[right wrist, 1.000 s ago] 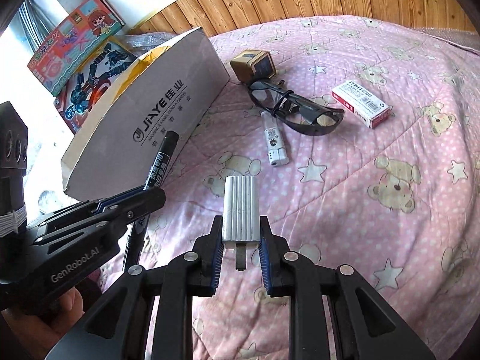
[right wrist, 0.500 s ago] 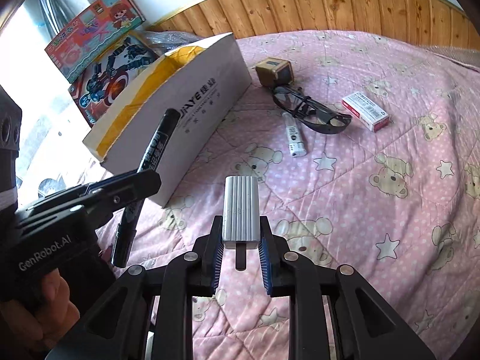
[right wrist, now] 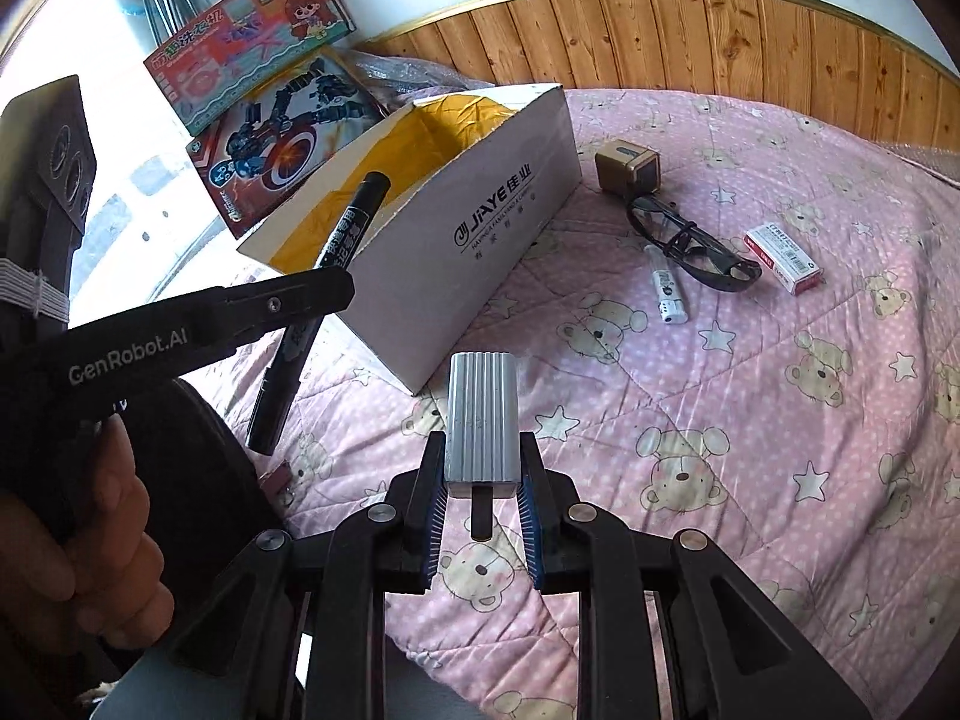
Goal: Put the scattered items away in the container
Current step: 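Carry the marker in the left tool and charger in the right tool over the box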
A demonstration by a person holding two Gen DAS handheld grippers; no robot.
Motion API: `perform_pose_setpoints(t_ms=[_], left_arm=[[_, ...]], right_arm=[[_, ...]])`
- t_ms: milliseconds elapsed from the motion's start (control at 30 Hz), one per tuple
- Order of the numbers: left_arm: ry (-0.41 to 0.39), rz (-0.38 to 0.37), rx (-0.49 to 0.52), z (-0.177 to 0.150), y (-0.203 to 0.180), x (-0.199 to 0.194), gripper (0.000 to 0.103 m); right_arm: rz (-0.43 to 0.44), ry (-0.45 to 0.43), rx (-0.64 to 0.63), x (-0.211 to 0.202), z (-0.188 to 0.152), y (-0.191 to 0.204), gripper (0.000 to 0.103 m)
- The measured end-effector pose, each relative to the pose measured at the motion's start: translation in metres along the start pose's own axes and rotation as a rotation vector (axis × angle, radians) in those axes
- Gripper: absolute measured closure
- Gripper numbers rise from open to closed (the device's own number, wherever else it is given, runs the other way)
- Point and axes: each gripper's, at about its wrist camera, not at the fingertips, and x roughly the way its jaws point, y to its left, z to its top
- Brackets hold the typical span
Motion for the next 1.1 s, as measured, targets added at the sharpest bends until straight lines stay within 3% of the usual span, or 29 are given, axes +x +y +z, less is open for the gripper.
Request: perform_pose_setpoints(t_ms=[467, 1100], left_arm=[[-0.081, -0.023, -0.017, 0.018, 0.035, -0.036, 0.09], [-0.162, 0.0, -0.016, 0.046, 0.085, -0.062, 0.09]], right_arm=[[-0.011, -0.076, -0.121, -0.032, 0.035, 0.047, 0.08], [0.013, -0.144, -0.248, -0.043, 0.089, 0.104, 0.08]])
